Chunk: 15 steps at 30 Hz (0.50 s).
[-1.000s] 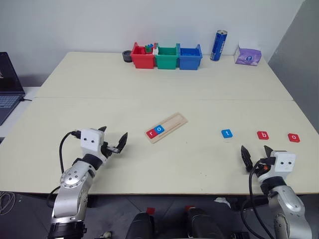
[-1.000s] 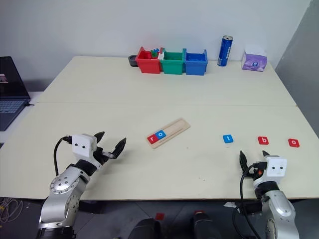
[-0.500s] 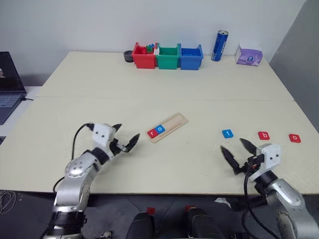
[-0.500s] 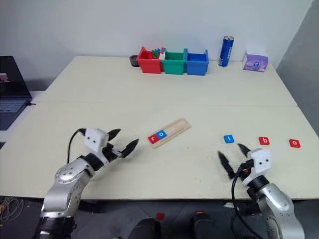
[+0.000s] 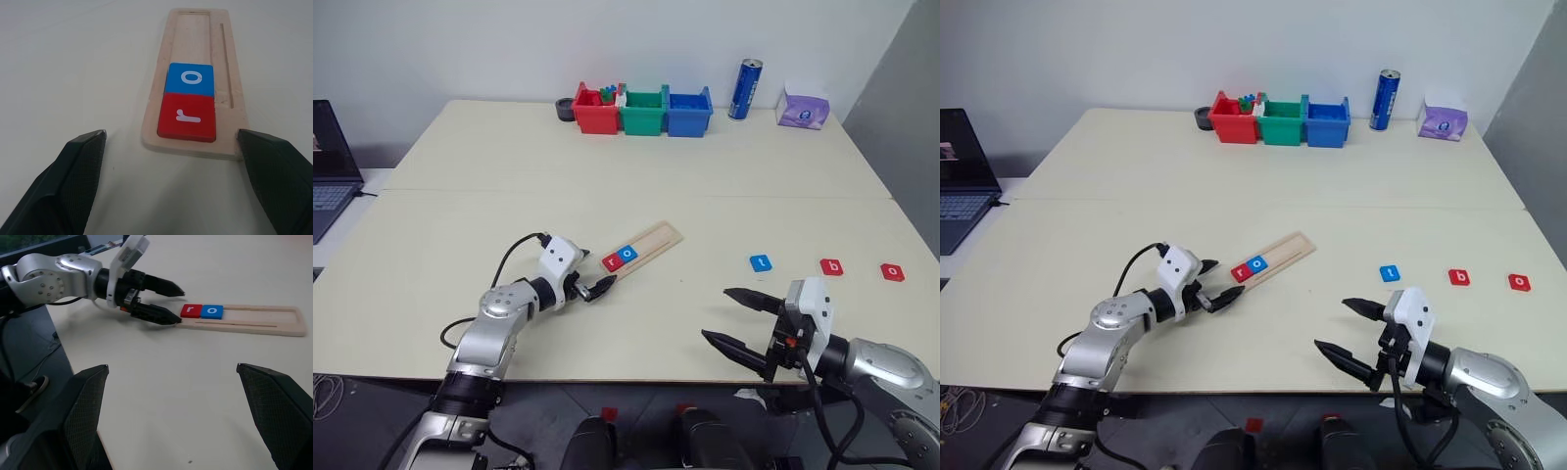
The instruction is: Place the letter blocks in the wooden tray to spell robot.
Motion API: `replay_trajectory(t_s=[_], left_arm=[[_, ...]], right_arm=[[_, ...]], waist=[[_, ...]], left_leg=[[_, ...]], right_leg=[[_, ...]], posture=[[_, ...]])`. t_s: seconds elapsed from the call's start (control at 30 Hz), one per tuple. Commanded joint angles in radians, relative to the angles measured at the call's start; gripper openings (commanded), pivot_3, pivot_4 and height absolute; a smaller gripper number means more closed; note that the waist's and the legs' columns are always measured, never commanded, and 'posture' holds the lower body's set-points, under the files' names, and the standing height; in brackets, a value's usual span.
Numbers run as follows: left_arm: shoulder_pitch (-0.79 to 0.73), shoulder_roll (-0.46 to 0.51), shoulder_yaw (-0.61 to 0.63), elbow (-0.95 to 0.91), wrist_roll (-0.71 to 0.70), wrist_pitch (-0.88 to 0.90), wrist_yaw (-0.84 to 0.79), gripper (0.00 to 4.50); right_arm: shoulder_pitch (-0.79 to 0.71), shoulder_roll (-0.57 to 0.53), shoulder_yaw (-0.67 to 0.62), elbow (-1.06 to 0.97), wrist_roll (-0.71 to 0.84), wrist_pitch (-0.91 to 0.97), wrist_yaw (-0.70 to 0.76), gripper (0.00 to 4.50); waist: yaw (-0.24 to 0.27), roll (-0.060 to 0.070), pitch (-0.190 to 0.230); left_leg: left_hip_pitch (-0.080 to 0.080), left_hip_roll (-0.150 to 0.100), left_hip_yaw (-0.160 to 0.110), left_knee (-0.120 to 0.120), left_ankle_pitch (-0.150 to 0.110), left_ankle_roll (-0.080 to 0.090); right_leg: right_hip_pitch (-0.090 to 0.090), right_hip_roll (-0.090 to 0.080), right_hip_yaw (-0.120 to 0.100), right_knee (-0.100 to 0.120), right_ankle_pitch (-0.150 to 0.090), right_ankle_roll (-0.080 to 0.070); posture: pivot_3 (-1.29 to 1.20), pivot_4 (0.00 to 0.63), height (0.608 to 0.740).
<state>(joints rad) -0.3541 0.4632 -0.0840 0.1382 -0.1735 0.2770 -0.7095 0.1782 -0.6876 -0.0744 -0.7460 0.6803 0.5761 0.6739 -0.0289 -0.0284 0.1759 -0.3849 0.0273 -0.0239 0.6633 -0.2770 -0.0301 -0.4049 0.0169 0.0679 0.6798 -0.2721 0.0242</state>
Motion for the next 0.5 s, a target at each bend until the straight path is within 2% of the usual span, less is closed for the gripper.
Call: replay_trajectory(t_s=[0.03, 0.5], left_arm=[[-0.047, -0.026, -0.012, 0.032, 0.003, -0.013, -0.013, 4.5], [-0.122, -0.077, -0.061, 0.093, 0.035, 0.075, -0.027, 4.5]], right_arm=[[-0.008, -0.011, -0.001, -0.049, 0.011, -0.003, 0.009, 4.46], [-0.037, -0.029, -0.014, -0.095, 0.05, 0.039, -0.016, 4.46]], waist=[[0.0, 0.0, 0.0], [0.002, -0.001, 0.0]], left_leg=[[0.0, 0.0, 0.0, 0.0, 0.0, 0.0], [0.0, 0.0, 0.0, 0.001, 0.0, 0.0]], right_leg=[[0.0, 0.0, 0.0, 0.0, 0.0, 0.0], [0.0, 0.0, -0.001, 0.0, 0.0, 0.0]], posture=[[0.0, 0.15, 0.74], [0.0, 0.15, 0.74]])
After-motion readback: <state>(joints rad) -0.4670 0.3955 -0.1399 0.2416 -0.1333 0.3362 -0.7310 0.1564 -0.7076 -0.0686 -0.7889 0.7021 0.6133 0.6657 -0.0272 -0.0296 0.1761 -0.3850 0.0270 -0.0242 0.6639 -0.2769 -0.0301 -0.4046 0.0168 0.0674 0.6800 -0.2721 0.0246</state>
